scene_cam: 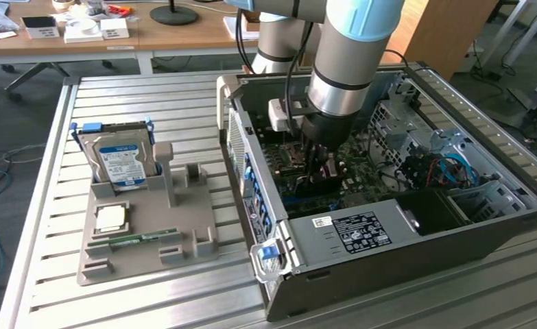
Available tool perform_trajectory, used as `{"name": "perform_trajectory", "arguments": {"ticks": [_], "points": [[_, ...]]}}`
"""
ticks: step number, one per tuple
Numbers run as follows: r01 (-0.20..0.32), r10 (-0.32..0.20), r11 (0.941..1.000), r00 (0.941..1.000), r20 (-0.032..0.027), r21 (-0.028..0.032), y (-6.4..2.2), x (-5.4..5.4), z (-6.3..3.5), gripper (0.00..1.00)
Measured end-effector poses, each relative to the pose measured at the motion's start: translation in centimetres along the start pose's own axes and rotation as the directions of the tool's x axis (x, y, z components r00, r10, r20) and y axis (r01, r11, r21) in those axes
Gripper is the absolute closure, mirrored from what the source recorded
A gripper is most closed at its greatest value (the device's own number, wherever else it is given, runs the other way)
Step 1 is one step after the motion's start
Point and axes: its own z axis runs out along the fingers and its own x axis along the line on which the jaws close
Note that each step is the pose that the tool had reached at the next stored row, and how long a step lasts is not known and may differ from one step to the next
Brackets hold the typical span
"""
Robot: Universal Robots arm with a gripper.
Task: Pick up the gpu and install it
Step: 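Insert the gpu into the slot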
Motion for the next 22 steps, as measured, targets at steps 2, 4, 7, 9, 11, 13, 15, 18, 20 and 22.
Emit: {"name": "perform_trajectory", "arguments": {"ticks": [2, 4, 7, 9, 11, 13, 15, 18, 20, 22], "points": [[0.0, 0.0, 1.0, 1.0, 0.0002, 0.0, 0.01, 0.01, 0.0, 0.73], [0.0, 0.0, 1.0, 1.0, 0.0005, 0.0, 0.02, 0.01, 0.0, 0.73], [0.0, 0.0, 1.0, 1.0, 0.0004, 0.0, 0.03, 0.01, 0.0, 0.73], [0.0, 0.0, 1.0, 1.0, 0.0004, -0.0001, 0.03, 0.01, 0.0, 0.73], [0.0, 0.0, 1.0, 1.0, 0.0004, 0.0, 0.03, 0.01, 0.0, 0.73], [-0.001, 0.001, 1.0, 1.0, 0.0007, -0.0002, 0.06, 0.01, 0.0, 0.72], [0.0, 0.0, 1.0, 1.0, 0.0006, 0.0, 0.03, 0.01, 0.0, 0.66], [0.0, 0.0, 1.0, 1.0, 0.0005, 0.0, 0.03, 0.01, 0.0, 0.59], [0.0, 0.0, 1.0, 1.0, 0.0002, -0.0002, 0.03, 0.01, -0.07, 0.59], [0.0, 0.0, 1.0, 1.0, 0.0004, 0.0, 0.03, 0.0, -0.31, 0.59]]}}
